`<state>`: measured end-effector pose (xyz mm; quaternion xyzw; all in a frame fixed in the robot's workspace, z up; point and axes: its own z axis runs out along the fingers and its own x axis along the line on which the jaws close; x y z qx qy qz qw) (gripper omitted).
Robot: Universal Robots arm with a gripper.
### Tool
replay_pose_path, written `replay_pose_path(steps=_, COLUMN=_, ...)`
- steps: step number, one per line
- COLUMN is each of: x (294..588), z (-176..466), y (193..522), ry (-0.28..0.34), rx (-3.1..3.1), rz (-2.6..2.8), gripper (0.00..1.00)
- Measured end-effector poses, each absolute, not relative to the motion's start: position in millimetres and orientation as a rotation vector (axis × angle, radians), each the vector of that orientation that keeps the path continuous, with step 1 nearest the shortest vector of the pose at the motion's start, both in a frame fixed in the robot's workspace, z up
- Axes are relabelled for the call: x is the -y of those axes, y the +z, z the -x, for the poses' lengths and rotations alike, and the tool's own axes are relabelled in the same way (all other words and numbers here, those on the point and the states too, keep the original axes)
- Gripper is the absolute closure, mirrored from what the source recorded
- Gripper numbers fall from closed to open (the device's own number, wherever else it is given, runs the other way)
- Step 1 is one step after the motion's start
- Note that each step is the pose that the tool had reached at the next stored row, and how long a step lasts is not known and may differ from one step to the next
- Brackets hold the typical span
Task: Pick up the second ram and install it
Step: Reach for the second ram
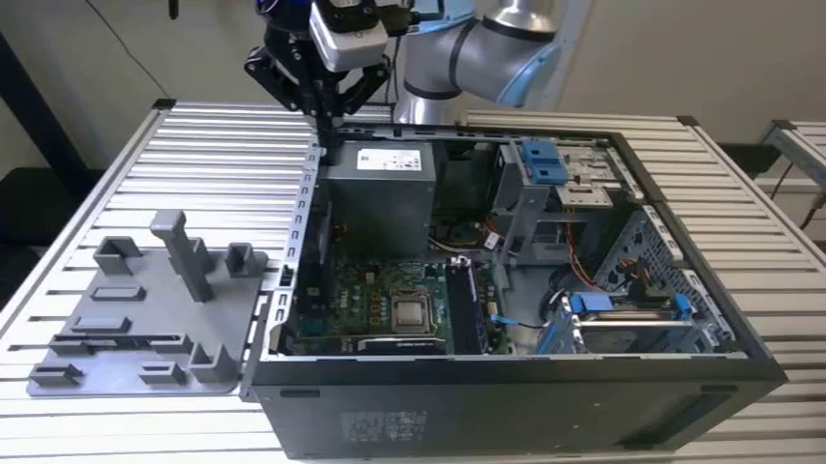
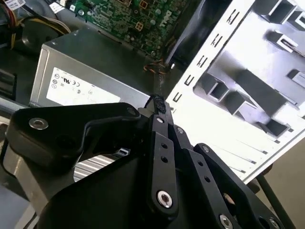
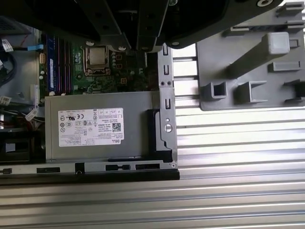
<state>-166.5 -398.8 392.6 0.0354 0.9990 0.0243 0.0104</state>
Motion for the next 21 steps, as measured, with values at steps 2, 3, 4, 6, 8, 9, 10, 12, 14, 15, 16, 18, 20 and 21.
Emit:
replay_pose_path(steps=2, x=399, z=171, y=393, ry=0.076, rx=-3.118, rz=-0.111, gripper=0.89)
replay_pose_path(steps=3, x=399, z=174, y=393, ry=0.077, rx=-3.118, rz=-0.11, gripper=0.89)
replay_pose_path(steps=4, x=399, z=176, y=393, ry=0.077, rx=-3.118, rz=-0.11, gripper=0.89)
replay_pose_path(steps=6, x=399, z=182, y=393, ry=0.078, rx=-3.118, rz=-0.11, gripper=0.89)
replay_pose_path(steps=8, x=399, z=186, y=393, ry=0.078, rx=-3.118, rz=-0.11, gripper=0.89)
replay_pose_path(steps=9, x=399, z=189, y=393, ry=0.078, rx=-3.118, rz=-0.11, gripper=0.89)
replay_pose_path(steps=10, x=399, z=191, y=393, ry=0.079, rx=-3.118, rz=-0.11, gripper=0.89)
replay_pose_path(steps=12, x=399, z=195, y=393, ry=0.079, rx=-3.118, rz=-0.11, gripper=0.89)
replay_pose_path(steps=14, x=399, z=199, y=393, ry=0.079, rx=-3.118, rz=-0.11, gripper=0.89)
replay_pose_path(steps=15, x=399, z=201, y=393, ry=0.079, rx=-3.118, rz=-0.11, gripper=0.89)
replay_pose_path(steps=16, x=399, z=203, y=393, ry=0.08, rx=-3.118, rz=-0.11, gripper=0.89)
replay_pose_path(steps=18, x=399, z=208, y=393, ry=0.08, rx=-3.118, rz=-0.111, gripper=0.89)
replay_pose_path(steps=20, x=399, z=213, y=393, ry=0.081, rx=-3.118, rz=-0.11, gripper=0.89)
replay_pose_path(steps=21, x=399, z=215, y=393, ry=0.081, rx=-3.118, rz=-0.11, gripper=0.89)
